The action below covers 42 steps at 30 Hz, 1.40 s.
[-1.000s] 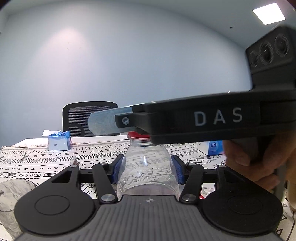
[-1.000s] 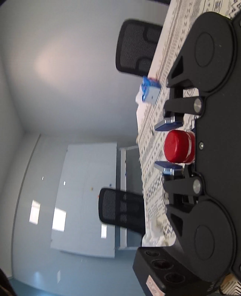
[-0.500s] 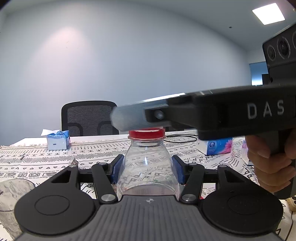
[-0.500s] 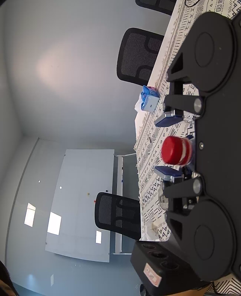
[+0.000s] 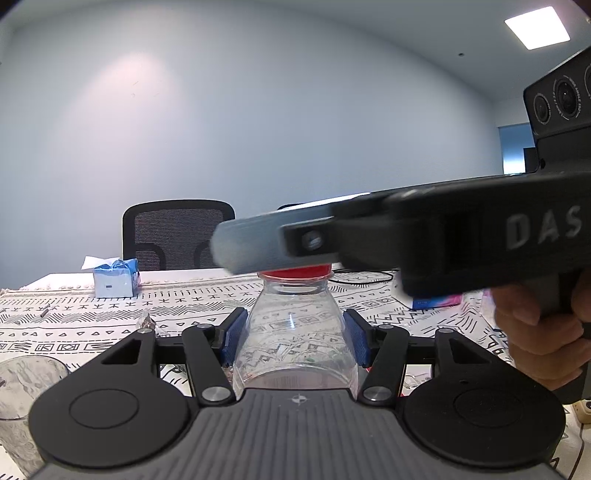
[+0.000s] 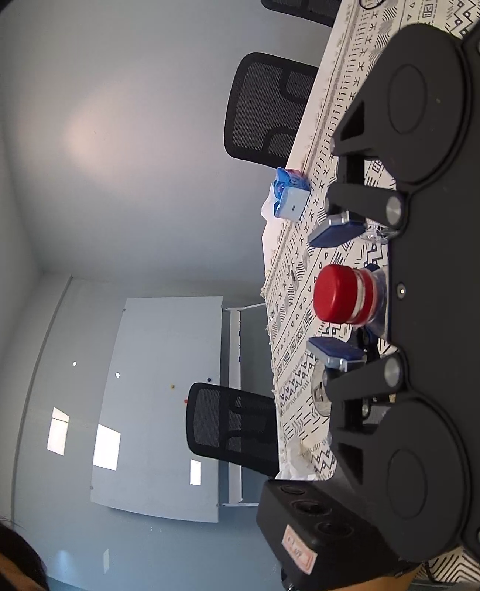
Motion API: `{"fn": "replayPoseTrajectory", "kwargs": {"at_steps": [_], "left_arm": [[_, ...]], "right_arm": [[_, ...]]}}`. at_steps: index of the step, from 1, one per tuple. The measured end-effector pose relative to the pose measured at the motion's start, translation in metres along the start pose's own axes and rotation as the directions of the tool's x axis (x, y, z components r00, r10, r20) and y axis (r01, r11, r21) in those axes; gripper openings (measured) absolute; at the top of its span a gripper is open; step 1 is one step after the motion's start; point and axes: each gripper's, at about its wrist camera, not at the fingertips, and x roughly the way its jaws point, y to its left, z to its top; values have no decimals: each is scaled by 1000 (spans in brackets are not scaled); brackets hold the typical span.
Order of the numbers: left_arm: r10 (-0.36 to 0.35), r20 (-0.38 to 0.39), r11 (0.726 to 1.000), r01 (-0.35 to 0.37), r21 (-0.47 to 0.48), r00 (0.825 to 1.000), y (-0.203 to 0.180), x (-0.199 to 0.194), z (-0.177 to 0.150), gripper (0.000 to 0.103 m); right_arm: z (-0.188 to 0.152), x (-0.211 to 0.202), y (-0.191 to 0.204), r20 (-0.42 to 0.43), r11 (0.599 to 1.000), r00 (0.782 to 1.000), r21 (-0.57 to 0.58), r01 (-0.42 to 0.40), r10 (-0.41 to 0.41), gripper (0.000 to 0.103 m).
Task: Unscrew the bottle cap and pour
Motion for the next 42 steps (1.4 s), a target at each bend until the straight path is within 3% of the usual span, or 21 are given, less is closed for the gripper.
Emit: {"fn": "replayPoseTrajectory", "kwargs": {"at_steps": [2,10,16,20,22,27,30,35,37,42], "left_arm": [[-2,0,1000,2,1,1000,0,-1,0,54],[-1,5,1000,1,0,1000,-1,-4,-1,54],[-1,9,1000,1,3,1000,1,-4,-2,54],[-1,9,1000,1,5,1000,3,-4,-2,54],[-1,10,1000,1,6,1000,3,-4,-2,55],[-6,8,1000,6,3,1000,3,-4,-1,55],[-5,5,1000,5,4,1000,2,-5,-1,55],[-15,-13,1000,15,-8,1000,4,-5,3,56],[-10,-1,1000,10,-13,1000,4,-8,5,73],[6,41,1000,-7,7,999,2,-30,17,76]], "right_arm": [[0,1,-1,-1,1000,1000,14,-23,23,34],[9,-12,-2,61,998,998,57,5,-9,34],[-5,-34,-20,32,973,986,166,158,-166,34],[-29,-43,-33,-49,924,959,261,281,-278,34],[-47,-46,-38,-128,885,934,300,357,-333,34],[-77,-34,-39,-295,838,884,311,449,-364,34],[-93,-18,-34,-395,830,849,289,477,-351,34],[-113,5,-17,-501,851,803,220,477,-321,38],[-111,6,-11,-496,855,799,189,483,-341,46],[-94,-7,4,-432,848,813,174,500,-390,51]]}}
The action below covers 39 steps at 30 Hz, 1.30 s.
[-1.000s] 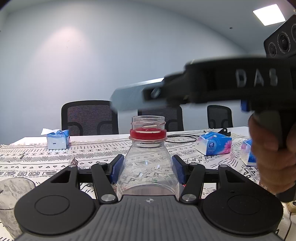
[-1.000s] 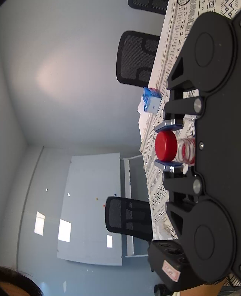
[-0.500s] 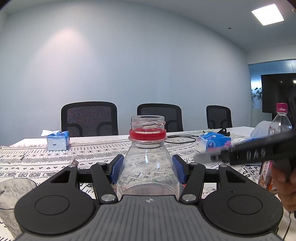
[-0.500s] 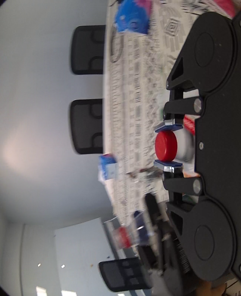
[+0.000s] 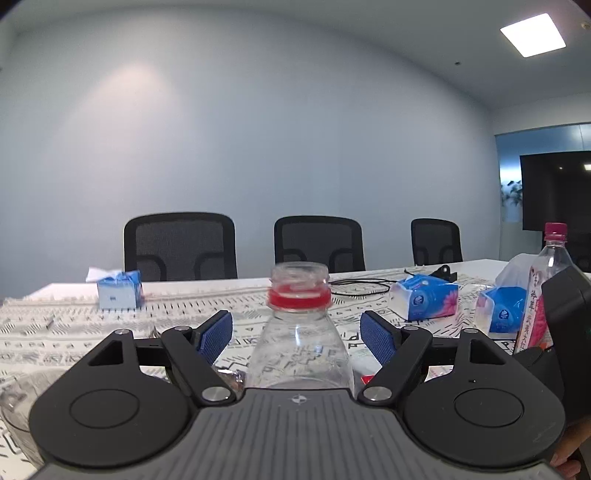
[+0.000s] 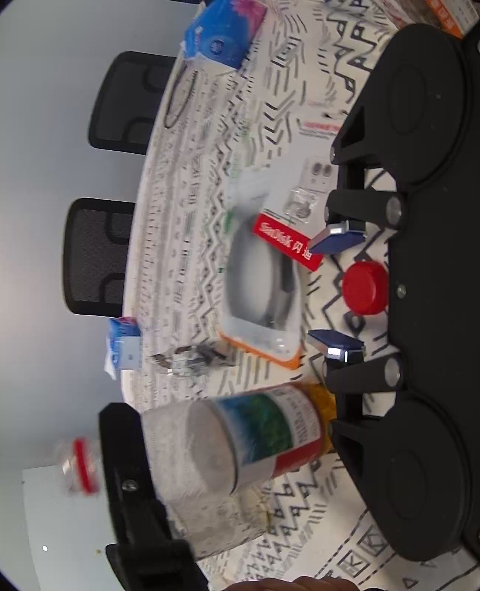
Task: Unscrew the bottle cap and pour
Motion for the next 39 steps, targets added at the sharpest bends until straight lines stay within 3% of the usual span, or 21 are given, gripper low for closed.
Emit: {"fn": "replayPoseTrajectory", "kwargs": {"at_steps": [2,8,10,13,17,22,27,39], "left_arm": [[8,1,1000,-8,-11,1000,0,-9,6,82],[116,-24,993,-117,-34,993,1,-44,18,83],[140,-42,989,-142,-51,989,4,-54,20,97],[176,-65,980,-181,-80,982,10,-71,24,98],[263,-160,959,-277,-67,951,18,-79,31,98],[253,-202,955,-278,-104,946,36,-91,37,98],[306,-204,937,-332,-107,930,43,-99,40,98],[306,-225,931,-340,-133,925,53,-92,37,98]], "right_arm": [[11,-11,0,31,1000,999,26,7,-8,54],[15,-43,13,98,994,995,110,-5,-6,59],[17,-53,20,111,991,994,130,-11,-3,62],[21,-64,30,127,991,992,136,-8,-10,64],[27,-74,42,140,991,990,132,-1,-18,65],[31,-82,48,157,989,987,147,17,-40,65],[38,-87,53,163,990,985,136,26,-48,67],[44,-73,56,145,988,988,148,31,-53,69]]}}
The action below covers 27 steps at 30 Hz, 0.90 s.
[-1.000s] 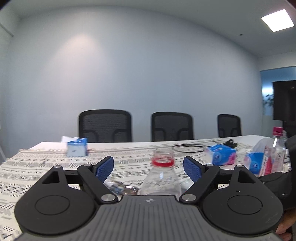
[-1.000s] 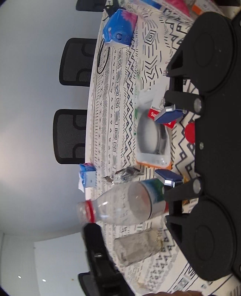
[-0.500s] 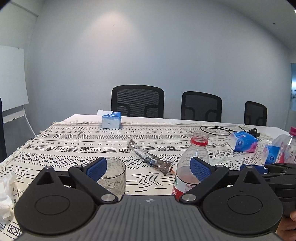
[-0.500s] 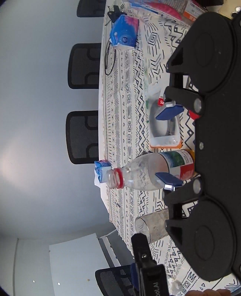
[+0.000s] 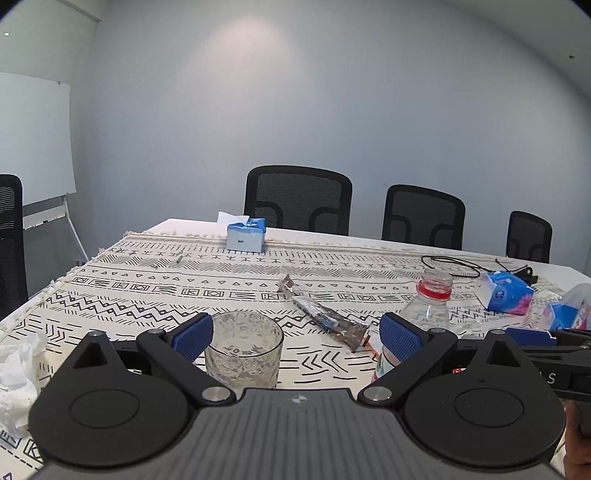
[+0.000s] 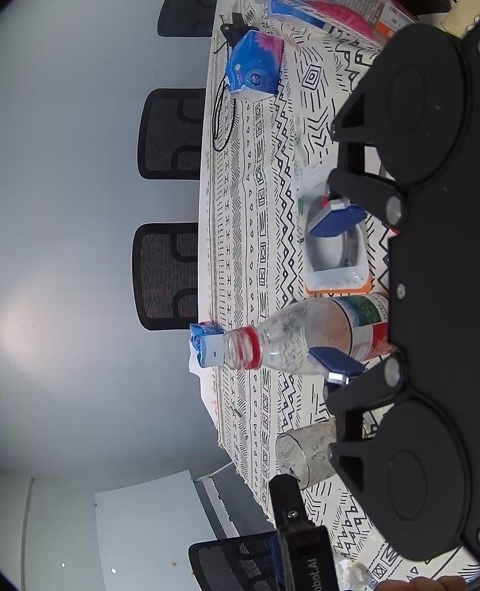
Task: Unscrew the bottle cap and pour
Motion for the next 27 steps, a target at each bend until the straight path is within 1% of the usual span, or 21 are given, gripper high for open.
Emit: {"fn": "replayPoseTrajectory", "kwargs": {"at_steps": [8,15,27], "left_arm": [[8,-13,1000,-8,17,1000,-4,7,-3,98],[14,-18,999,-13,30,1000,-8,10,-6,98],[5,-1,1000,-5,25,1000,-5,6,-7,98]], "right_arm": [[1,7,1,1,1000,1000,0,-20,20,71],[1,5,2,6,1000,1000,-4,-26,26,73],[1,3,3,12,1000,1000,-5,-26,26,74]]}}
